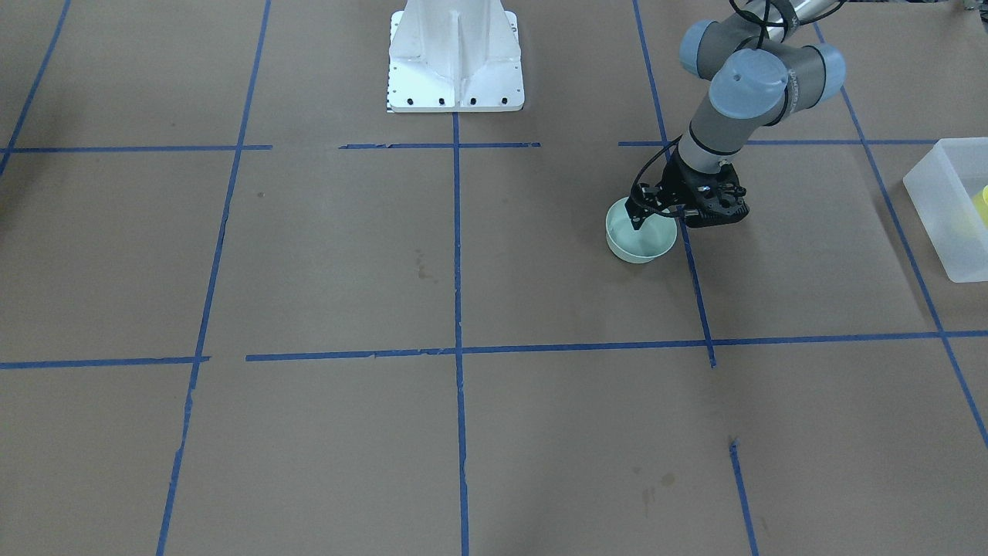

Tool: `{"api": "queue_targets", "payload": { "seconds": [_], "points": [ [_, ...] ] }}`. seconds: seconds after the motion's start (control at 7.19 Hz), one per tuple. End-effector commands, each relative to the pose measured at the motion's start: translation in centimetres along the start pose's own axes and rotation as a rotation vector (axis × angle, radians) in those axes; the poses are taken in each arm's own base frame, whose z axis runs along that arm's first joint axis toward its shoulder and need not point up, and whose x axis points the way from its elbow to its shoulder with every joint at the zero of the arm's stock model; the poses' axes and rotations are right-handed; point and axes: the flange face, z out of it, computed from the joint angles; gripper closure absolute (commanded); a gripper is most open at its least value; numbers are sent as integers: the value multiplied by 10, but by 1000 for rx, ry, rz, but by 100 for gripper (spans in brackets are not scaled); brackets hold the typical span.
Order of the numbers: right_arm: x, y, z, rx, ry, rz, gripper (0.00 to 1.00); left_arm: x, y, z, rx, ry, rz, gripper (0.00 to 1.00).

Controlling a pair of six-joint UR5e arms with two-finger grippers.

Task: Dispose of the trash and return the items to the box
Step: 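Grasp the green bowl with left gripper while right drops cloth into pink box, then lift the green bowl with the left gripper and carry it to the clear box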

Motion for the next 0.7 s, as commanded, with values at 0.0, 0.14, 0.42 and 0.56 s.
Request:
{"api": "queue_targets", "payload": {
  "seconds": [0.0, 0.14, 0.42, 0.56],
  "points": [
    [-2, -1, 2, -3, -1, -2, 0, -3, 0, 14, -11, -19, -1, 34],
    [-4, -2, 2, -3, -2, -7, 0, -1, 0, 7, -8, -9, 4, 99],
    [-7, -2, 3, -2, -24, -6, 0, -2, -2, 3, -2, -6, 12, 100],
    [-12, -4, 5, -1, -50, -9, 0, 1, -2, -17, 15, 22, 29, 100]
  ]
}}
